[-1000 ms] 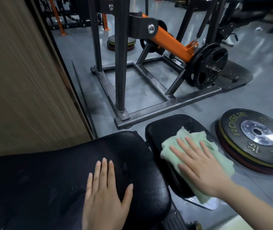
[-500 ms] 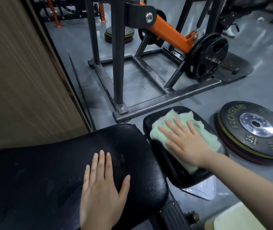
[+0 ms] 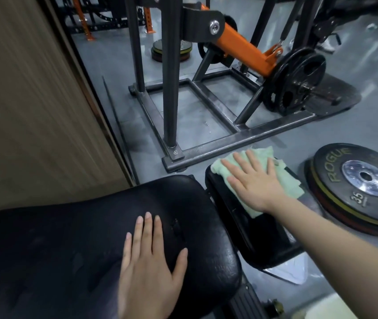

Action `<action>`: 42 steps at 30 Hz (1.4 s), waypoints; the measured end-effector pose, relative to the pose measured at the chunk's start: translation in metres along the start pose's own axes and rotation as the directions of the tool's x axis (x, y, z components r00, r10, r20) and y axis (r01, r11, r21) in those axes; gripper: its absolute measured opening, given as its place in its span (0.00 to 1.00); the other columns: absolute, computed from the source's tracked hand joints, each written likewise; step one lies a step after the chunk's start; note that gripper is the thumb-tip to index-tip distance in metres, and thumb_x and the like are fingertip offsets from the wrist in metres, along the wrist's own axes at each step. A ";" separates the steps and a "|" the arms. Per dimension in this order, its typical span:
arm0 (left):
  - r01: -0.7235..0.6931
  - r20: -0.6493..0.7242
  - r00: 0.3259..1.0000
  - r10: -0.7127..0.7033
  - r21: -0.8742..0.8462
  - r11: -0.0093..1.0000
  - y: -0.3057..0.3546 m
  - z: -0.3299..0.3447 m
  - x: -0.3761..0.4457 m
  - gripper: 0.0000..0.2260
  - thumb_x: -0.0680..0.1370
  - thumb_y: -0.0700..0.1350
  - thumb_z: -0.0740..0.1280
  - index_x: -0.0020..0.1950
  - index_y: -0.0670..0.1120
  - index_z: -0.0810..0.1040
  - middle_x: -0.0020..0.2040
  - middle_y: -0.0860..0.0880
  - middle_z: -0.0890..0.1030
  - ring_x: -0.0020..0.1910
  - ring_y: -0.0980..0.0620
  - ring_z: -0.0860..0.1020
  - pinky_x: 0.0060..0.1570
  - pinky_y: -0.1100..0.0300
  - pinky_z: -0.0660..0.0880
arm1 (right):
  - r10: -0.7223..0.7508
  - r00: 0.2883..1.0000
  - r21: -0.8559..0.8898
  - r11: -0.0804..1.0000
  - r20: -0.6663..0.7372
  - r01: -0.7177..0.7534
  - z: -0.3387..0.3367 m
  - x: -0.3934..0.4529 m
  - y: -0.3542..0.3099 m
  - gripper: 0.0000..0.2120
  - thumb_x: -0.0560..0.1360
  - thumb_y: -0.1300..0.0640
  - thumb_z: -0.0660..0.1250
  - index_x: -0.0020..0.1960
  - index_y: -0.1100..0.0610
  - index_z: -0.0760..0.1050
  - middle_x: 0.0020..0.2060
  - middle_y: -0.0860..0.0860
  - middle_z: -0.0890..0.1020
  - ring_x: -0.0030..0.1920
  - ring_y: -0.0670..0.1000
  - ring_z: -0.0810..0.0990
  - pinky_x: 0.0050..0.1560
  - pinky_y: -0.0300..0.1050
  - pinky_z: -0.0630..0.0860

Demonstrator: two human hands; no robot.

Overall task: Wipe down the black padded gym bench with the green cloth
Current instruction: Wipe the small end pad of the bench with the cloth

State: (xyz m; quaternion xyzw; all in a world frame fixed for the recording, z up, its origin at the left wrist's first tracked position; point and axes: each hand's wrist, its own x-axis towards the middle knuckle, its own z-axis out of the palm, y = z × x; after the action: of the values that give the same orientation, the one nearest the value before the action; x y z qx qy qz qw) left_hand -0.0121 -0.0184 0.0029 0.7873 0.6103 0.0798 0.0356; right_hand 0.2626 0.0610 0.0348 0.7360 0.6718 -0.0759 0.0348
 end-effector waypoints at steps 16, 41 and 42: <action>0.003 -0.028 1.000 -0.002 0.049 0.999 -0.001 0.002 -0.002 0.36 0.79 0.65 0.42 0.73 0.38 0.64 0.74 0.43 0.64 0.75 0.49 0.57 0.71 0.51 0.51 | 0.286 0.958 0.107 0.953 0.007 -0.285 -0.002 -0.009 0.002 0.24 0.81 0.40 0.40 0.76 0.35 0.44 0.78 0.45 0.43 0.77 0.53 0.36 0.70 0.70 0.35; 0.004 -0.008 1.000 -0.005 -0.070 0.998 -0.001 0.001 0.002 0.37 0.79 0.65 0.41 0.71 0.38 0.68 0.73 0.42 0.67 0.74 0.48 0.60 0.72 0.53 0.49 | -0.051 0.999 -0.034 0.998 0.002 0.051 0.011 -0.036 -0.020 0.34 0.67 0.34 0.25 0.74 0.34 0.33 0.77 0.43 0.37 0.75 0.50 0.32 0.70 0.68 0.34; 0.003 -0.015 1.000 -0.004 -0.079 0.997 -0.002 0.002 0.003 0.37 0.79 0.65 0.41 0.71 0.38 0.69 0.72 0.42 0.67 0.73 0.48 0.60 0.72 0.52 0.50 | -0.079 0.997 -0.030 0.996 0.021 0.079 0.008 -0.032 -0.015 0.35 0.66 0.34 0.25 0.73 0.33 0.33 0.77 0.42 0.37 0.75 0.50 0.32 0.70 0.69 0.35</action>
State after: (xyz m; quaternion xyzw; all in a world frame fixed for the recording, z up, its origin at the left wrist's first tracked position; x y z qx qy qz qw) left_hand -0.0129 -0.0153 0.0006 0.7836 0.6084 0.1097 0.0621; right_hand 0.2449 0.0299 0.0324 0.7075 0.7010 -0.0744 0.0497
